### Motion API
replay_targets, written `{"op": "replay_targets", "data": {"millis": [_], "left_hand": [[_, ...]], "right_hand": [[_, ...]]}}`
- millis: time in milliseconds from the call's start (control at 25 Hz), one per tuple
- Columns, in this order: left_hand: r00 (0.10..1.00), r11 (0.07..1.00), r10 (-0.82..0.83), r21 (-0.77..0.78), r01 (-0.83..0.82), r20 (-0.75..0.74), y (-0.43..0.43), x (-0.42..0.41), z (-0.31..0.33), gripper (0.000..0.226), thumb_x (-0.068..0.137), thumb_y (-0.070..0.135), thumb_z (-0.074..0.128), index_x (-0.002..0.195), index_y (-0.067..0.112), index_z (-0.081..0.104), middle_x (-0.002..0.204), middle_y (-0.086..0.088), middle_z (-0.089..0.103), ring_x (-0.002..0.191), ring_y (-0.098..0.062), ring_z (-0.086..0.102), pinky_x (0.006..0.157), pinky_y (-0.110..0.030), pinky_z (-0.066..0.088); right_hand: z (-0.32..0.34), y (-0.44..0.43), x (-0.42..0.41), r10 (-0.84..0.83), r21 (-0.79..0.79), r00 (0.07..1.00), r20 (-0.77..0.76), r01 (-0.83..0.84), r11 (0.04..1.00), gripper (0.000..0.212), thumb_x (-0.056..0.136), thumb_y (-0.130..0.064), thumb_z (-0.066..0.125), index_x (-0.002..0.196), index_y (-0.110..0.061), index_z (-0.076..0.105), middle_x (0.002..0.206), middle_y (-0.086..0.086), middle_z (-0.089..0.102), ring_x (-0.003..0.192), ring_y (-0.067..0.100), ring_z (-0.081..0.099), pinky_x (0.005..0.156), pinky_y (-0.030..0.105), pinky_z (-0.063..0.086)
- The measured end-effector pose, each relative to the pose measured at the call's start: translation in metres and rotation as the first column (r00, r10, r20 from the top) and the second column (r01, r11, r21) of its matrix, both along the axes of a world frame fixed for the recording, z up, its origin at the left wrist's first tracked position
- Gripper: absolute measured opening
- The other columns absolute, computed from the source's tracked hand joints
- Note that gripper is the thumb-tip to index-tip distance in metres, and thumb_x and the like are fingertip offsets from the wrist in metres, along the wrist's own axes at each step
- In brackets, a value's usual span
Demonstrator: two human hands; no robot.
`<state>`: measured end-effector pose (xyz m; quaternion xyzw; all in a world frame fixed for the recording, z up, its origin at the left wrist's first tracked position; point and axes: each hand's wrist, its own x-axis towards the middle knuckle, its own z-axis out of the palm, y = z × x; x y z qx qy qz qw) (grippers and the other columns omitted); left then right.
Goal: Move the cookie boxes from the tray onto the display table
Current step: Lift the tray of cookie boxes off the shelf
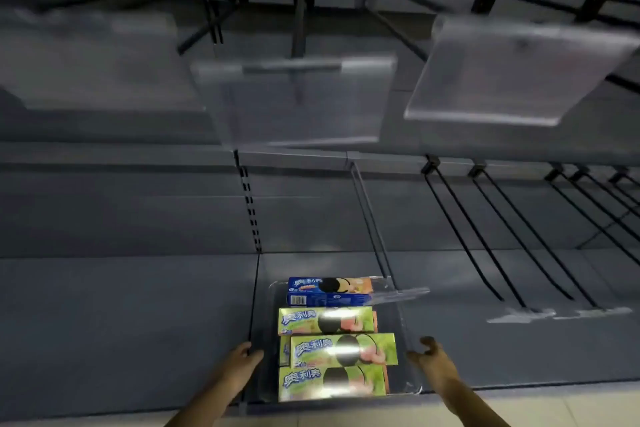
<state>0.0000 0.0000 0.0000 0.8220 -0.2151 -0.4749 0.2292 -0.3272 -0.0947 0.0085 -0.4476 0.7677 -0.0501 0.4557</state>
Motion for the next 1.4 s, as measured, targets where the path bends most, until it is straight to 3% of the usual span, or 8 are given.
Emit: {"op": "replay_targets", "data": {"millis": [160,440,600,800,1120,1240,1320,1400], "left_hand": [[0.987,0.995,-0.003,-0.099,-0.013,-0.162,-0.010,-0.008,-0.017,0.072,0.084,0.026,0.065,0.143,0.006,0.030,0.148,-0.014,0.038,0.135,-0.031,0.038,0.111,-0.037,0.030],[0.938,0.992,0.070,-0.071,-0.100,-0.340,-0.006,-0.016,-0.041,0.083,0.062,0.035,0.083,0.133,0.013,0.045,0.130,-0.011,0.059,0.119,-0.030,0.054,0.100,-0.039,0.041],[0.970,0.986,0.153,-0.031,-0.162,-0.191,-0.030,-0.009,-0.087,0.085,0.068,0.044,0.074,0.139,0.011,0.042,0.140,-0.018,0.049,0.129,-0.035,0.046,0.108,-0.044,0.037],[0.940,0.965,0.246,-0.033,-0.261,-0.237,-0.038,-0.018,-0.063,0.053,0.084,0.006,0.061,0.132,-0.006,0.043,0.135,-0.026,0.050,0.123,-0.039,0.049,0.094,-0.036,0.038],[0.857,0.892,0.408,-0.061,-0.447,-0.316,-0.023,-0.012,-0.061,0.067,0.071,0.005,0.075,0.131,-0.004,0.047,0.131,-0.027,0.053,0.123,-0.038,0.050,0.107,-0.045,0.037],[0.810,0.844,0.471,-0.088,-0.528,-0.349,-0.006,-0.011,-0.034,0.045,0.073,-0.002,0.070,0.117,-0.003,0.059,0.111,-0.024,0.063,0.112,-0.036,0.057,0.097,-0.042,0.043],[0.825,0.835,0.470,-0.143,-0.531,-0.314,0.005,-0.013,-0.005,0.010,0.080,-0.003,0.061,0.083,0.006,0.064,0.084,-0.018,0.064,0.093,-0.031,0.058,0.082,-0.038,0.043],[0.869,0.861,0.440,-0.171,-0.480,-0.225,0.017,-0.011,0.021,0.021,0.085,0.004,0.058,0.066,0.013,0.055,0.080,-0.018,0.062,0.082,-0.029,0.056,0.074,-0.037,0.041]], "right_hand": [[-0.027,-0.006,0.004,-0.098,-0.004,0.981,0.165,0.100,0.995,0.070,0.079,-0.022,0.069,0.138,-0.010,0.033,0.133,0.021,0.048,0.098,0.030,0.051,0.078,0.036,0.048],[-0.053,-0.004,0.003,-0.290,0.051,0.911,0.294,0.288,0.956,0.045,0.075,-0.017,0.068,0.111,0.005,0.054,0.076,0.013,0.055,0.066,0.025,0.053,0.054,0.027,0.041],[-0.060,-0.015,0.003,-0.351,0.021,0.879,0.322,0.364,0.931,0.023,0.078,0.000,0.064,0.097,0.009,0.055,0.061,0.013,0.052,0.051,0.022,0.050,0.047,0.023,0.037],[-0.080,-0.022,0.005,-0.383,-0.002,0.876,0.292,0.401,0.916,0.045,0.044,-0.026,0.068,0.079,0.000,0.058,0.065,0.013,0.052,0.058,0.023,0.049,0.052,0.025,0.038],[-0.061,-0.001,0.016,-0.461,-0.147,0.823,0.333,0.528,0.836,0.027,0.066,-0.014,0.076,0.072,0.002,0.056,0.076,0.017,0.057,0.075,0.026,0.050,0.069,0.036,0.038],[-0.030,0.018,0.019,-0.460,-0.174,0.800,0.385,0.553,0.815,0.023,0.074,-0.001,0.069,0.067,-0.007,0.048,0.071,0.012,0.051,0.076,0.023,0.047,0.069,0.035,0.036],[-0.004,0.028,0.018,-0.428,-0.206,0.806,0.409,0.538,0.817,0.021,0.075,0.002,0.066,0.073,-0.006,0.047,0.070,0.009,0.047,0.073,0.022,0.045,0.062,0.034,0.036],[0.029,0.043,0.022,-0.411,-0.211,0.805,0.428,0.531,0.821,0.022,0.076,0.003,0.064,0.076,-0.007,0.045,0.070,0.007,0.045,0.067,0.020,0.042,0.060,0.033,0.036]]}}
